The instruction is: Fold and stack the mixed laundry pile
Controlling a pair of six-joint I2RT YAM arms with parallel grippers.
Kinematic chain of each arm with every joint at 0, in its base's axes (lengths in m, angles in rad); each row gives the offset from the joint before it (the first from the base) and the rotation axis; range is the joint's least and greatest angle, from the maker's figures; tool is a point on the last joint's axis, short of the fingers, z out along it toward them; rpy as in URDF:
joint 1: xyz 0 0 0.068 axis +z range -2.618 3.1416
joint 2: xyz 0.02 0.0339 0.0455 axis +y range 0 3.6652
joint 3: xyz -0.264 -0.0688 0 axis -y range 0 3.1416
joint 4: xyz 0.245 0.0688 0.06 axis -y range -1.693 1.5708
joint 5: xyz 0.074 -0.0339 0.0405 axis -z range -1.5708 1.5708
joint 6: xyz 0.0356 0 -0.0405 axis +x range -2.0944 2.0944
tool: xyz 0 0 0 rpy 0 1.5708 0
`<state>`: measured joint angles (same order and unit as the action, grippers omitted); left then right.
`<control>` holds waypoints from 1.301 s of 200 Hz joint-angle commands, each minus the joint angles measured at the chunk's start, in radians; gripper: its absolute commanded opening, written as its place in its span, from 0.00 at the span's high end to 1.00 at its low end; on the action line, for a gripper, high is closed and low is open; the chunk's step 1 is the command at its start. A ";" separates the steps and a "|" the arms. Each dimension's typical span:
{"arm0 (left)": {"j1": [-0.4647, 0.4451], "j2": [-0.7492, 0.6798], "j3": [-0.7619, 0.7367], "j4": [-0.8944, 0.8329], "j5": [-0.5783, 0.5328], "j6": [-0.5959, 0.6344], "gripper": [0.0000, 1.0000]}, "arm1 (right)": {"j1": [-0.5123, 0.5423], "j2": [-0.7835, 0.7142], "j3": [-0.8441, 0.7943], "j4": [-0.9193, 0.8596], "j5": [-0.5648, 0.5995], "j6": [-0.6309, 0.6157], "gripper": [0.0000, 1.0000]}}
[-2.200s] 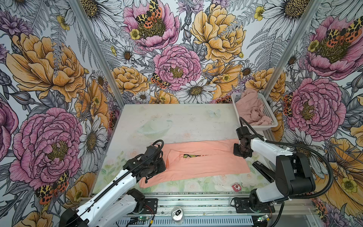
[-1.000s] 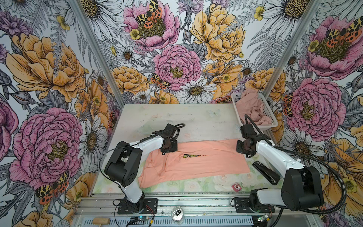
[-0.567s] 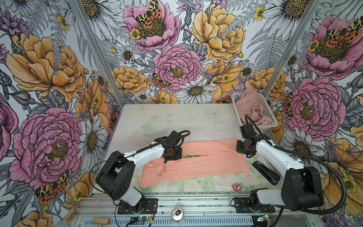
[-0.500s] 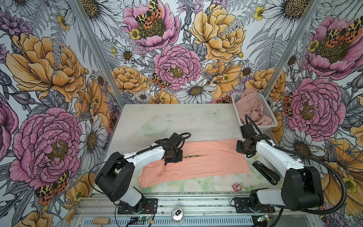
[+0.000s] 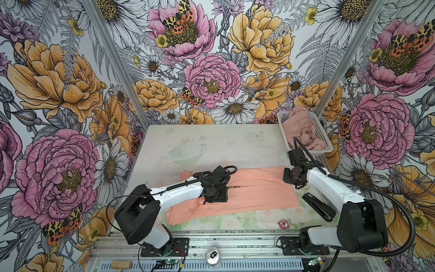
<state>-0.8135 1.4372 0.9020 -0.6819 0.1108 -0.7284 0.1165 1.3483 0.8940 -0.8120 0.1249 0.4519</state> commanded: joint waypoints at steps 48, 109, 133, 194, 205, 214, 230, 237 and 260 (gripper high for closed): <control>0.222 -0.102 -0.074 -0.040 -0.063 0.070 0.47 | 0.011 -0.016 0.044 0.007 -0.015 0.012 0.80; 0.145 -0.125 -0.209 -0.042 -0.041 -0.046 0.56 | 0.010 -0.037 0.023 0.007 -0.013 0.013 0.80; 0.082 -0.174 -0.253 -0.041 -0.034 -0.116 0.57 | 0.012 -0.028 0.025 0.007 -0.013 0.012 0.80; 0.168 -0.340 -0.217 -0.088 -0.053 -0.101 0.55 | 0.039 0.006 0.051 0.020 -0.022 0.021 0.80; 0.247 -0.350 -0.172 -0.103 -0.067 -0.044 0.54 | 0.044 0.008 0.053 0.023 -0.023 0.023 0.80; 0.306 -0.340 -0.132 -0.112 -0.087 0.012 0.53 | 0.047 0.012 0.055 0.026 -0.024 0.023 0.80; 0.388 -0.263 -0.049 -0.131 -0.137 0.117 0.48 | 0.052 0.018 0.060 0.028 -0.026 0.025 0.80; 0.414 -0.216 -0.017 -0.132 -0.163 0.158 0.46 | 0.054 0.018 0.062 0.027 -0.025 0.025 0.80; 0.472 -0.065 0.075 -0.103 -0.227 0.237 0.44 | 0.055 0.018 0.060 0.032 -0.024 0.031 0.80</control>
<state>-0.3859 1.2560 0.9134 -0.7937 -0.0135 -0.6365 0.1654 1.3582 0.9276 -0.8024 0.1013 0.4599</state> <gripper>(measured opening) 0.554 0.202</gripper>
